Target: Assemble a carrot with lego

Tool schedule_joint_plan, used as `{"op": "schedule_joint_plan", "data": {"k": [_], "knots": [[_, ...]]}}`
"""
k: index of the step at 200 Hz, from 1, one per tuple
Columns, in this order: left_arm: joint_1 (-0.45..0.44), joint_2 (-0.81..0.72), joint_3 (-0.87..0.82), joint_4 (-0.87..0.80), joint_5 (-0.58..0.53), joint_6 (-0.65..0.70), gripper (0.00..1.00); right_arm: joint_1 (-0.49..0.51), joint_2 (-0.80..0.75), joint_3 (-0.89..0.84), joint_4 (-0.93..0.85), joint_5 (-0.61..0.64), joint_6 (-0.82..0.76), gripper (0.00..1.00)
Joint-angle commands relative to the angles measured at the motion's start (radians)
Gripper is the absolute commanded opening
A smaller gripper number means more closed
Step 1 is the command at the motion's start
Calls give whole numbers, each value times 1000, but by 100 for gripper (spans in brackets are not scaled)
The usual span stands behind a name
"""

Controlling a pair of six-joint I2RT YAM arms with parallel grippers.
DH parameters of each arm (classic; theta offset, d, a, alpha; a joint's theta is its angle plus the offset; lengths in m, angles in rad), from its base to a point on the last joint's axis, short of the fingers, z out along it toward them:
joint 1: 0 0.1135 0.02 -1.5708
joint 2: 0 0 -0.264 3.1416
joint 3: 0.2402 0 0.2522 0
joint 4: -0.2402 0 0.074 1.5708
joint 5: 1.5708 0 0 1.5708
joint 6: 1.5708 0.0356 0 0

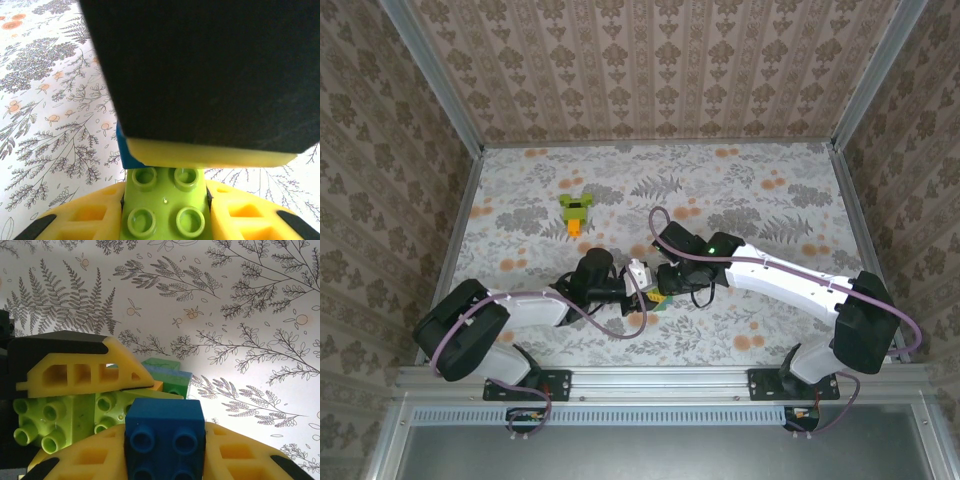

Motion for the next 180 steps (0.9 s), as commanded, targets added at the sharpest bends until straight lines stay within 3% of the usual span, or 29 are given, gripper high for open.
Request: {"op": "schedule_joint_plan", "data": {"k": [1, 180], "knots": [[-2, 31, 3, -52, 20, 22, 30, 3, 52, -45, -112, 22, -15, 21], [0, 30, 2, -52, 19, 23, 30, 4, 17, -81, -137, 43, 52, 21]]}}
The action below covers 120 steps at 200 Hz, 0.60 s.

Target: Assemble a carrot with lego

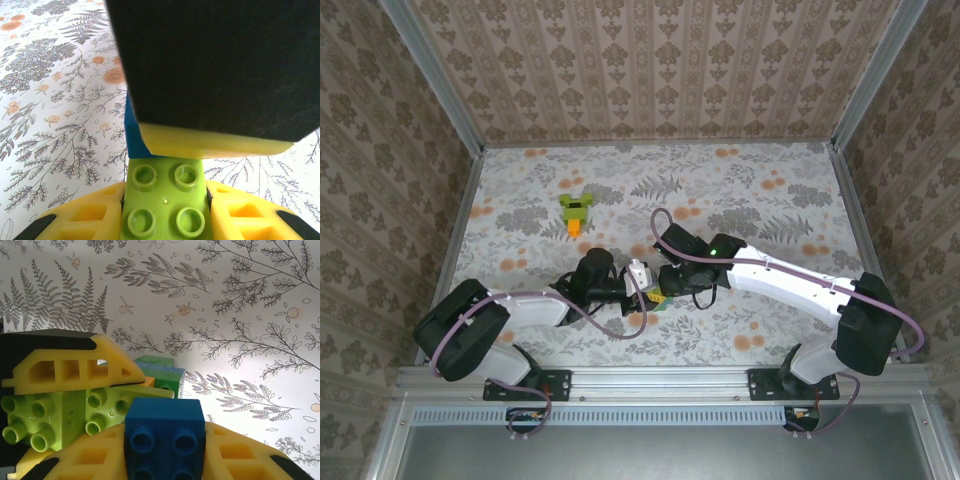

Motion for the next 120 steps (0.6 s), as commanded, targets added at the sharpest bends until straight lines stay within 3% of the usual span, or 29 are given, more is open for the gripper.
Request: {"op": "schedule_joint_plan", "data": {"k": [1, 120], "knots": [[0, 30, 2, -52, 17, 22, 30, 3, 33, -64, -123, 20, 24, 21], [1, 34, 2, -51, 20, 22, 30, 58, 143, -19, -160, 36, 31, 22]]}}
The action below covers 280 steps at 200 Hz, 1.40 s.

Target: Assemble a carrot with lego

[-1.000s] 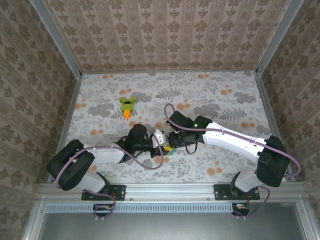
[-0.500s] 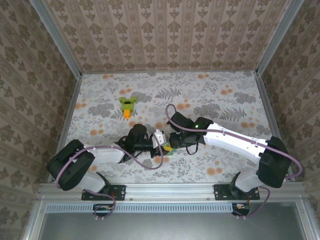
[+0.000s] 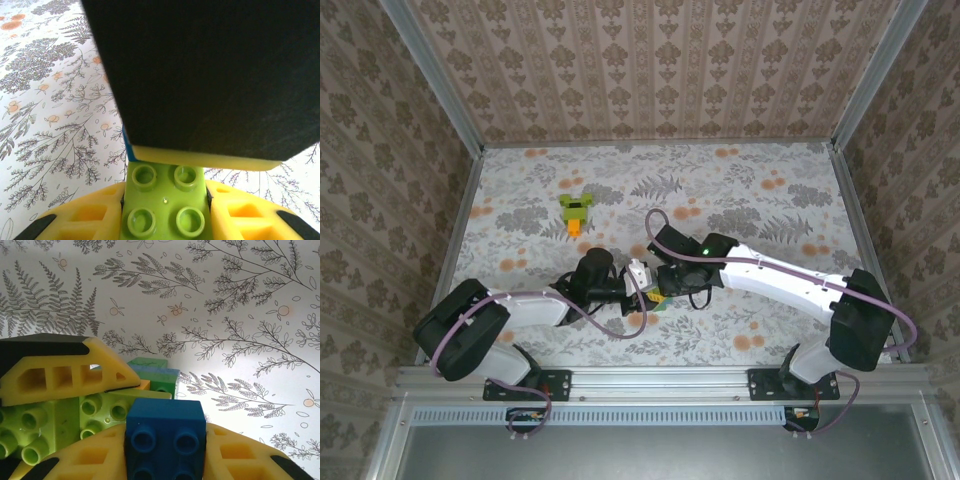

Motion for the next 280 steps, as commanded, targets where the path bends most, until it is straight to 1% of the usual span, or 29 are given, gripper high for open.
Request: {"op": "schedule_joint_plan", "data": {"k": [1, 49, 69, 87, 106, 143, 171, 229, 233, 244, 280], "knots": [[0, 32, 2, -52, 18, 23, 30, 24, 94, -62, -121, -11, -3, 22], [0, 36, 5, -54, 16, 24, 30, 30, 98, -52, -138, 3, -5, 23], [-1, 38, 5, -54, 15, 25, 30, 30, 86, -41, -136, 13, -10, 29], [-1, 37, 5, -55, 16, 24, 30, 30, 63, -38, -123, 25, -12, 42], [-1, 37, 7, -58, 15, 24, 30, 30, 41, -35, -109, 31, -14, 52], [-1, 38, 8, -61, 15, 26, 30, 24, 0, -42, -69, -17, -24, 59], [0, 38, 8, -62, 15, 26, 29, 7, -44, -67, -20, -72, -26, 63], [0, 39, 10, -61, 13, 27, 29, -46, -123, -111, 45, -158, -27, 64], [-1, 39, 9, -60, 13, 27, 29, -50, -155, -115, 52, -168, -26, 64], [-1, 41, 9, -60, 13, 27, 29, -59, -170, -126, 66, -188, -26, 65], [-1, 40, 10, -62, 13, 27, 29, -92, -211, -139, 68, -195, -27, 67]]}}
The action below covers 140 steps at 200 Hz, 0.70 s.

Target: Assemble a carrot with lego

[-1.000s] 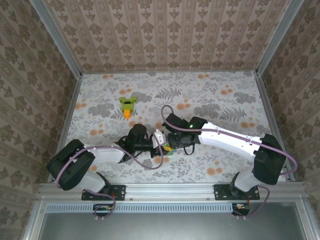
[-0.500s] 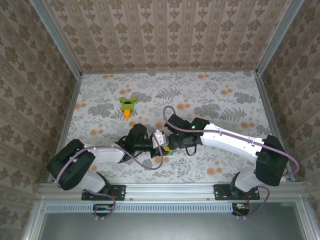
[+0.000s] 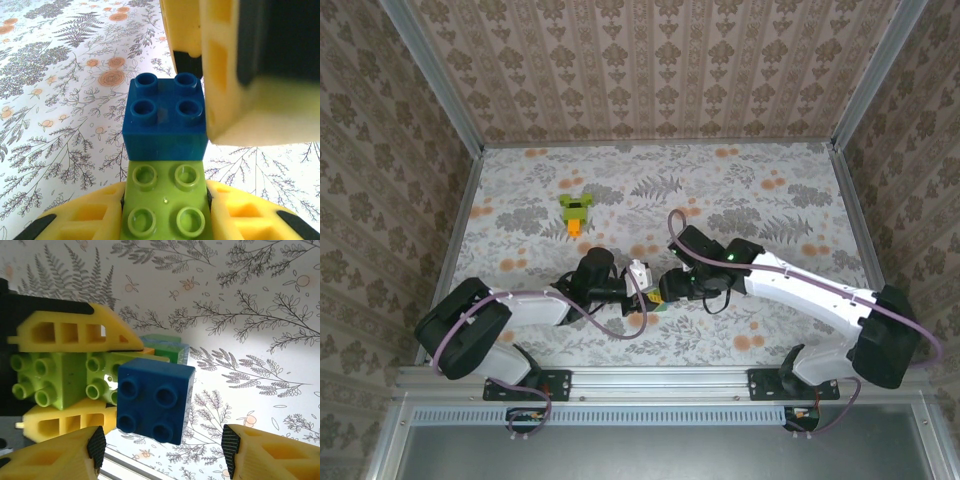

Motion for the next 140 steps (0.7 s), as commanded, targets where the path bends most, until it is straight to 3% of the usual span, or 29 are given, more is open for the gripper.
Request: {"op": "schedule_joint_plan", "data": {"k": [1, 40, 87, 140], "knots": [[-1, 28, 4, -65, -9, 11, 29, -22, -41, -14, 10, -37, -11, 67], [0, 30, 6, -69, -6, 11, 30, -87, -106, -12, -39, -19, -34, 69], [-1, 31, 9, -73, 0, 10, 44, -158, -165, -2, -106, 3, -70, 70], [0, 15, 4, -69, 5, 3, 73, -176, -177, -33, -108, 6, -80, 70]]}}
